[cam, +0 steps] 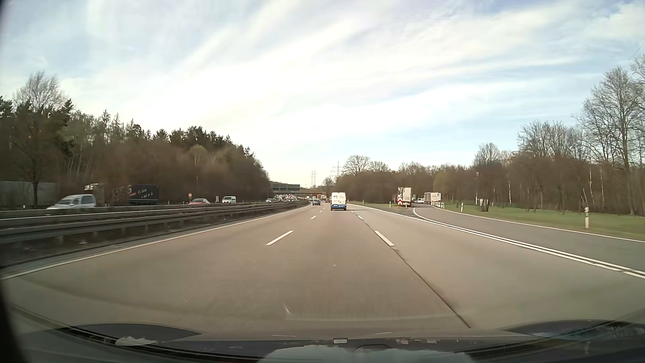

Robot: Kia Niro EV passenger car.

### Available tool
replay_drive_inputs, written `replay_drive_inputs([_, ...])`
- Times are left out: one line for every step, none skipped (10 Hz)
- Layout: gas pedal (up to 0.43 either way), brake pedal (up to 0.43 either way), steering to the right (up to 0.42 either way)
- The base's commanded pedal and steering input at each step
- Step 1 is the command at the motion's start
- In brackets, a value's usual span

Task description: Follow the waypoints while adhering to traffic rules and regulations

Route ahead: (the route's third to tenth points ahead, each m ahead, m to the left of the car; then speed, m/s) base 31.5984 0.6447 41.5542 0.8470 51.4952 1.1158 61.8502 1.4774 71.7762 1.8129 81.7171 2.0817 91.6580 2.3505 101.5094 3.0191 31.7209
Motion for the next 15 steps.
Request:
replay_drive_inputs([0.35, 0.0, -0.002])
replay_drive_inputs([0.35, 0.0, -0.002])
replay_drive_inputs([0.35, 0.0, -0.003])
replay_drive_inputs([0.339, 0.0, -0.003])
replay_drive_inputs([0.311, 0.0, -0.004])
replay_drive_inputs([0.311, 0.0, -0.004])
replay_drive_inputs([0.311, 0.0, -0.004])
replay_drive_inputs([0.311, 0.0, -0.004])
replay_drive_inputs([0.299, 0.0, -0.003])
replay_drive_inputs([0.299, 0.0, -0.003])
replay_drive_inputs([0.287, 0.0, -0.004])
replay_drive_inputs([0.287, 0.0, -0.004])
replay_drive_inputs([0.287, 0.0, -0.004])
replay_drive_inputs([0.287, 0.0, -0.004])
replay_drive_inputs([0.28, 0.0, -0.004])
